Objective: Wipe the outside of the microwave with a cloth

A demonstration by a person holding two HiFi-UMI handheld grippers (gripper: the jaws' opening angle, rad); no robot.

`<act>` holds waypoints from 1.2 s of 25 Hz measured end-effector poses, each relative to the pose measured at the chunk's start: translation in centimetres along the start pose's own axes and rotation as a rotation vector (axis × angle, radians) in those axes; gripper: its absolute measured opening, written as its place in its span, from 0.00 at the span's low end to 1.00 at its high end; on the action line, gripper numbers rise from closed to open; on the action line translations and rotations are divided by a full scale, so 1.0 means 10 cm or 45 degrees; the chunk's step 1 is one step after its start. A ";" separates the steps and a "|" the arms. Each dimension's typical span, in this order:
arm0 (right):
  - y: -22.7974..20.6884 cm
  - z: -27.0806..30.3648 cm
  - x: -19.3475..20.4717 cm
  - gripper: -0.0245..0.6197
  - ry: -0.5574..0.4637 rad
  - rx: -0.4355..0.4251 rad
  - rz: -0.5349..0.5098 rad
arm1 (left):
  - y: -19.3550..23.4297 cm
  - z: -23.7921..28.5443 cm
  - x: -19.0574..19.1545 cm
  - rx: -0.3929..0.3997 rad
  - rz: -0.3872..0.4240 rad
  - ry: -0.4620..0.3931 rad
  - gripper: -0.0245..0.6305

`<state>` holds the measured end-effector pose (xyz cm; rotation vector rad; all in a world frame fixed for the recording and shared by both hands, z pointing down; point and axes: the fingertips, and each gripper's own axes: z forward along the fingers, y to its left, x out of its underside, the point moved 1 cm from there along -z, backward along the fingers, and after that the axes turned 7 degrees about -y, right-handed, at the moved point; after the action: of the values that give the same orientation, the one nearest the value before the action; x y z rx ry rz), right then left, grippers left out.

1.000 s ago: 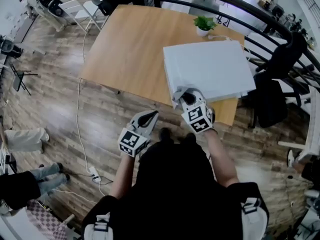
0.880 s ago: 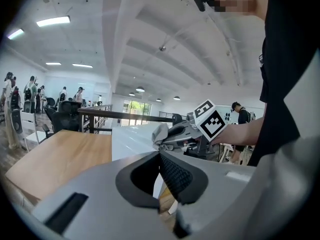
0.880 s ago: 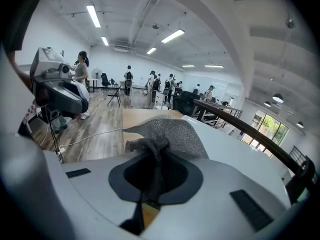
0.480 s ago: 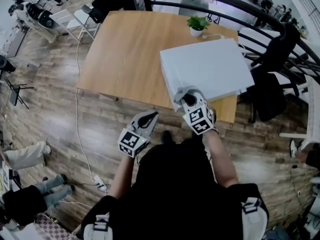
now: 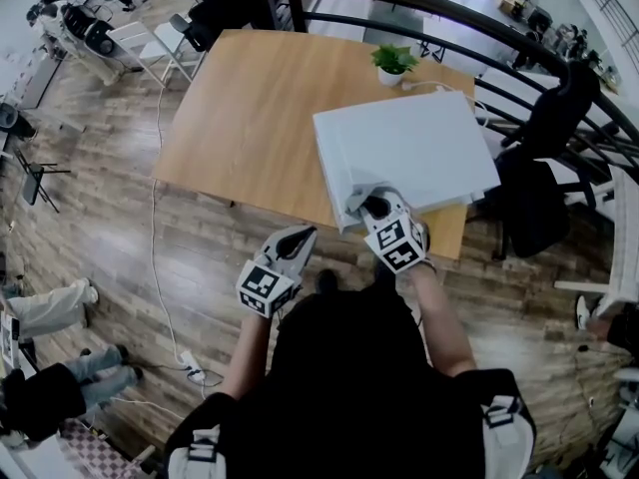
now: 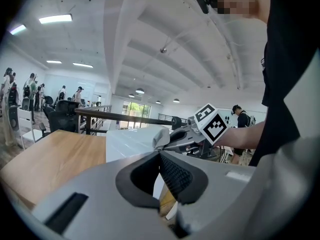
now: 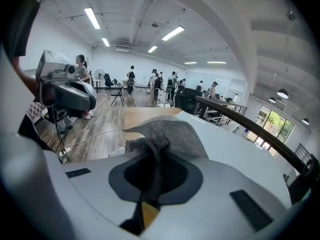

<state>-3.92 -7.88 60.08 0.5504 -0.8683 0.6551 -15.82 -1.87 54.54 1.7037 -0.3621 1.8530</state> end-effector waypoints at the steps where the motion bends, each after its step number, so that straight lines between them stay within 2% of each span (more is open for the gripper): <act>1: -0.03 -0.01 0.00 0.06 0.000 -0.004 -0.003 | -0.02 0.04 -0.01 -0.002 0.002 0.005 0.04; 13: -0.39 -0.19 0.17 0.06 0.045 -0.111 0.042 | -0.23 0.48 -0.12 -0.028 0.023 0.007 0.04; 30: -0.94 -0.49 0.46 0.06 0.068 -0.123 0.026 | -0.48 0.99 -0.19 -0.070 0.025 -0.015 0.04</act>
<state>7.55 -9.57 59.66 0.4362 -0.8518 0.6406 -4.98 -4.08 53.23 1.6807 -0.4323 1.8307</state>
